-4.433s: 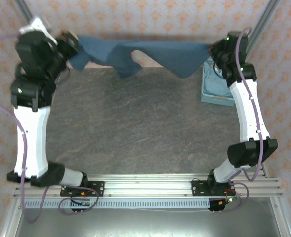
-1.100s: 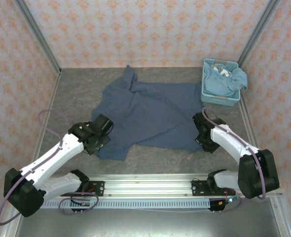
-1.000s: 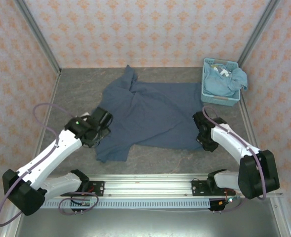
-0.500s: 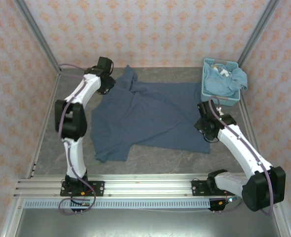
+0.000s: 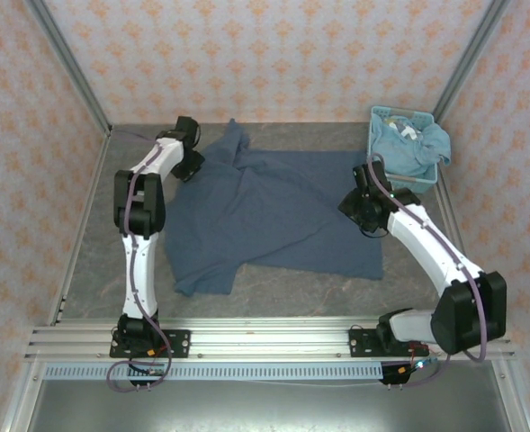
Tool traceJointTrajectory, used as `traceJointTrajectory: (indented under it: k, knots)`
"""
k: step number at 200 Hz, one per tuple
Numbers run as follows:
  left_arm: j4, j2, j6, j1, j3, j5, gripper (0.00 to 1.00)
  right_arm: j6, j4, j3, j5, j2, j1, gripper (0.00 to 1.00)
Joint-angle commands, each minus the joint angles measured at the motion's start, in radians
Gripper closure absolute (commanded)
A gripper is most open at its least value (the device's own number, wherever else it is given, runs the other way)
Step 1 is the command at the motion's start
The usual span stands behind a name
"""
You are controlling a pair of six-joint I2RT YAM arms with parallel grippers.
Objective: Fold and stack the t-shirts
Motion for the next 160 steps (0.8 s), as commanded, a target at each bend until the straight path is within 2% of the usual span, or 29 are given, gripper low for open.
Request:
traceJointTrajectory:
  k: [1,33,62,82,93,130,160]
  knots:
    - [-0.043,-0.063,-0.023,0.081,-0.195,-0.055,0.88,-0.017,0.033,0.045,-0.041,0.054,0.004,0.52]
    - [0.009,-0.168,0.0,0.163,-0.354,-0.051,0.87,-0.023,0.067,0.097,-0.091,0.147,0.009,0.5]
    - [0.019,-0.224,0.009,0.181,-0.365,-0.045,0.84,-0.04,0.088,0.162,-0.124,0.259,0.023,0.5]
    - [0.041,-0.254,0.011,0.157,-0.336,-0.02,0.69,-0.038,0.107,0.188,-0.121,0.307,0.025,0.49]
    - [0.021,-0.263,0.023,0.131,-0.296,-0.027,0.65,-0.039,0.115,0.198,-0.113,0.328,0.025,0.49]
    - [-0.087,-0.274,0.024,0.025,-0.226,-0.032,0.65,-0.03,0.137,0.215,-0.114,0.434,0.026,0.5]
    - [-0.096,-0.243,-0.005,-0.002,-0.278,-0.002,0.68,-0.005,0.149,0.244,-0.095,0.532,0.026,0.52]
